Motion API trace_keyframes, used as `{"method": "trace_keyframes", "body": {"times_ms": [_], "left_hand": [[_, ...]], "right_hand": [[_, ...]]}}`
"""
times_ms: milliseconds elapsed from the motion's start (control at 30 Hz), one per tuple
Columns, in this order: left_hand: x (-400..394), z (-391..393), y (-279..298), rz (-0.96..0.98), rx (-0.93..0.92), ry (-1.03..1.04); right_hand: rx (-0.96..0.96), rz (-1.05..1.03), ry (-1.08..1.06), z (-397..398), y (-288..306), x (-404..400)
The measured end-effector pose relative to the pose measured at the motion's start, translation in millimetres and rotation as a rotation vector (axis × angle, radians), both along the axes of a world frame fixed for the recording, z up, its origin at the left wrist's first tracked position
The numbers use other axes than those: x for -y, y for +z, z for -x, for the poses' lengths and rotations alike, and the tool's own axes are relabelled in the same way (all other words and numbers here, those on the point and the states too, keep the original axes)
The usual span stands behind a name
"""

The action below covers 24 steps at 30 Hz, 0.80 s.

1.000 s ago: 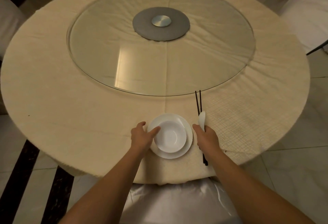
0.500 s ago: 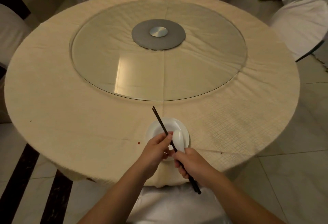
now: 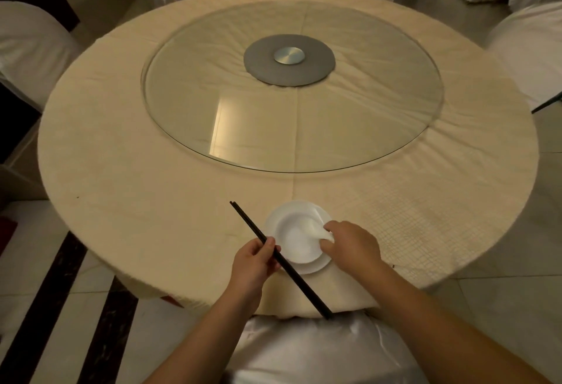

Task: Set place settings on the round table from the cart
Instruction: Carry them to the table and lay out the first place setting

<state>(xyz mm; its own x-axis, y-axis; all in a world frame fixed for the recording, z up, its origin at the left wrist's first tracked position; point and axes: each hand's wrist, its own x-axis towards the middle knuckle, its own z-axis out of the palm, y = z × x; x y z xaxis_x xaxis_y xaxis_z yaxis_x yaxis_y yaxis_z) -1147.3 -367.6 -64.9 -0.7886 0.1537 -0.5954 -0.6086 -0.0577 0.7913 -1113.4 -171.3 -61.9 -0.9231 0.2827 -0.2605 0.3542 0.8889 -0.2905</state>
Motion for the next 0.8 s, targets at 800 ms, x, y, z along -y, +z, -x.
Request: {"method": "trace_keyframes", "body": {"times_ms": [800], "left_hand": [[-28.4,-5.0,6.7,-0.068,0.037,-0.106]], "right_hand": [[-0.206,0.314,-0.218,-16.3,3.4,-7.0]]}}
